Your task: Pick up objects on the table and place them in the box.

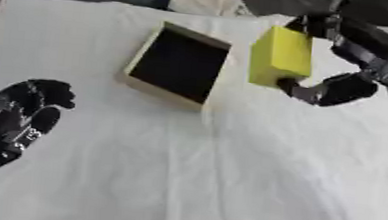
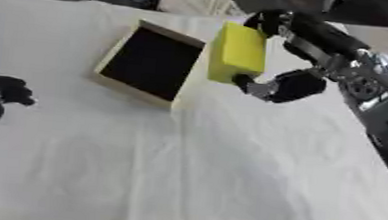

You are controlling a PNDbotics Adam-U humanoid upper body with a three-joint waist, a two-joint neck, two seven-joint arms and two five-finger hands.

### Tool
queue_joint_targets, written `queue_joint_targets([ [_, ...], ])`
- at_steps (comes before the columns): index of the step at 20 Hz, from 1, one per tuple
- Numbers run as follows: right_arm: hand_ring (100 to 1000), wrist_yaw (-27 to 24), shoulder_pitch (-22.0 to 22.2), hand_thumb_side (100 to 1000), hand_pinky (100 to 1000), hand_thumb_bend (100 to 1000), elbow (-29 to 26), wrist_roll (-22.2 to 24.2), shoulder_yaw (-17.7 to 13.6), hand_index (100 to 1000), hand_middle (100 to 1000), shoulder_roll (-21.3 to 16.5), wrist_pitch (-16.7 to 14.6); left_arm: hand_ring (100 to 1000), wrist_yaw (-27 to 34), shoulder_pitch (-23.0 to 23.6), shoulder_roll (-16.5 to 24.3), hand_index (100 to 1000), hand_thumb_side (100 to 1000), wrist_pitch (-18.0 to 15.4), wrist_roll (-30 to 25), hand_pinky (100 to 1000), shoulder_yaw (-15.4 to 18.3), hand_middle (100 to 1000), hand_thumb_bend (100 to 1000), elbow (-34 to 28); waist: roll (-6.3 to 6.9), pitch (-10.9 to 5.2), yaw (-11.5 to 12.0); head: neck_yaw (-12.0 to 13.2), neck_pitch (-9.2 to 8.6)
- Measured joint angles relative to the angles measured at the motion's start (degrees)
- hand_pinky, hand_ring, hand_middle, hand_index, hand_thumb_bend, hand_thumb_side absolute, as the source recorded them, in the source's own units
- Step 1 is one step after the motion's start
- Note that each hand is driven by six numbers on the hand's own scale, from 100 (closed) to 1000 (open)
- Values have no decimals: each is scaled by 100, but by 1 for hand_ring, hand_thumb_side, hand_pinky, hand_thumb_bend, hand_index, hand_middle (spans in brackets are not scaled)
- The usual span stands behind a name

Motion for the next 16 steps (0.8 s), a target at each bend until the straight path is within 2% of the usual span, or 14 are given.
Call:
queue_joint_targets([
  [8,758,100,-618,519,760,232,738,278,88,613,799,107,-132,699,46,-156,0,787,683,-15,-173,865,-163,660,491,23,-203,7,731,-351,-99],
  [12,755,259,-777,538,763,218,1300,279,89,621,797,298,-226,699,77,-221,-3,787,681,-22,-237,865,-228,660,490,23,-229,9,1054,-571,-165],
  [16,753,440,-905,579,760,209,1880,228,81,632,793,523,-272,698,117,-291,-6,786,675,-20,-265,864,-261,659,492,23,-237,34,1247,-780,-219],
])
